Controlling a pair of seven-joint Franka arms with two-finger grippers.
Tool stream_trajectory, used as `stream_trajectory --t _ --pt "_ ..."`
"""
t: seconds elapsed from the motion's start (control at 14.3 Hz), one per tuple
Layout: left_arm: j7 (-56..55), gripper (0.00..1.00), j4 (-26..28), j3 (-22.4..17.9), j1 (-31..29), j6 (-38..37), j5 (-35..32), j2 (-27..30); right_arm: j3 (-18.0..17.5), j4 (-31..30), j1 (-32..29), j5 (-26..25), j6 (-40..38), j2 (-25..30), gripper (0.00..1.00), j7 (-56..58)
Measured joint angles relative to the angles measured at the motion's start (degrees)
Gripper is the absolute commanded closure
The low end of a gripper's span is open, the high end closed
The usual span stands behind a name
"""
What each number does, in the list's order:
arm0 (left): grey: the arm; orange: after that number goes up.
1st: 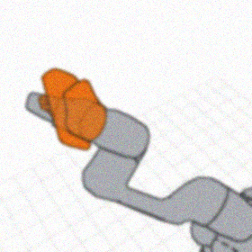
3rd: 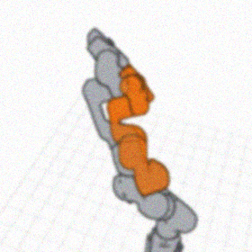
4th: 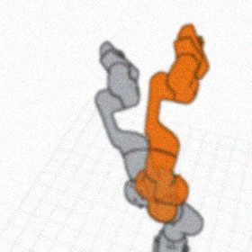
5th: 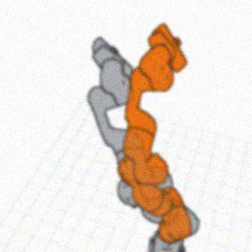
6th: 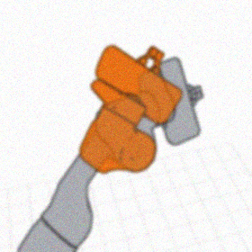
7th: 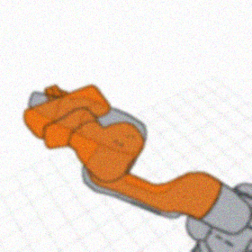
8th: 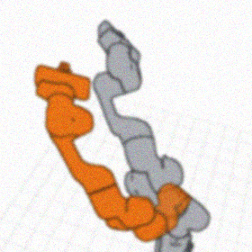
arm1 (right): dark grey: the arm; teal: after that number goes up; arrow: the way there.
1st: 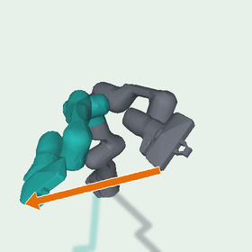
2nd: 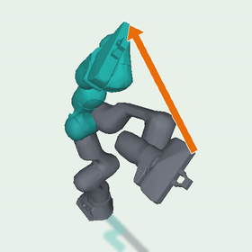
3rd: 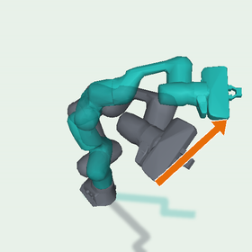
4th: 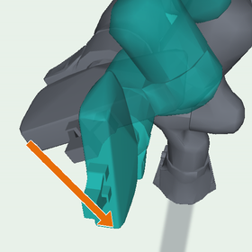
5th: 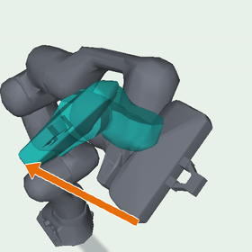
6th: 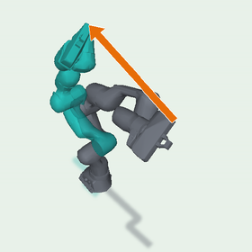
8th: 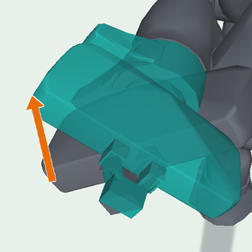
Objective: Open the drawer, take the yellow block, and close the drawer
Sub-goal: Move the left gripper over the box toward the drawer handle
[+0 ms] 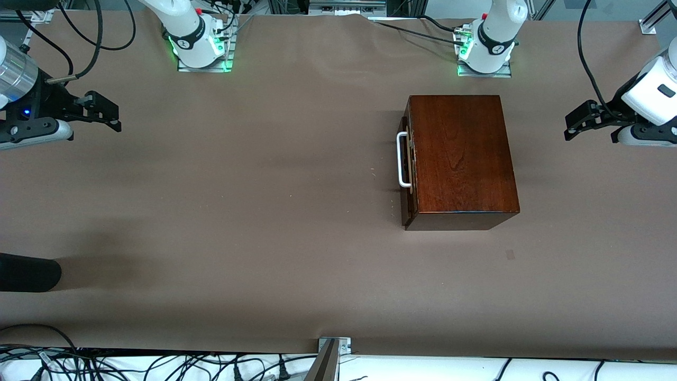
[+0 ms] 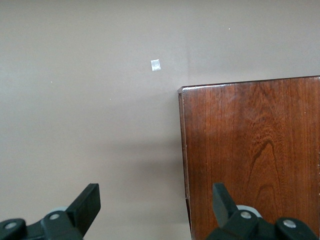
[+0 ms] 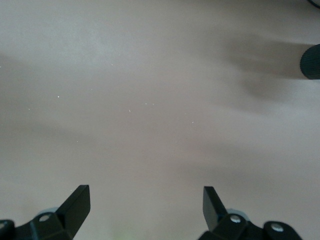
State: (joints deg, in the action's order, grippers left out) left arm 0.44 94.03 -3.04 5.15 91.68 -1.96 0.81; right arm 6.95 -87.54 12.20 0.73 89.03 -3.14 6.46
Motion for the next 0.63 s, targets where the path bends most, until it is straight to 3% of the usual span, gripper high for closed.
stream_trajectory --t 0.63 --pt "0.0 0.0 0.0 0.5 0.0 -1.8 0.0 0.0 0.0 0.0 0.0 0.0 0.0 0.0 0.0 0.0"
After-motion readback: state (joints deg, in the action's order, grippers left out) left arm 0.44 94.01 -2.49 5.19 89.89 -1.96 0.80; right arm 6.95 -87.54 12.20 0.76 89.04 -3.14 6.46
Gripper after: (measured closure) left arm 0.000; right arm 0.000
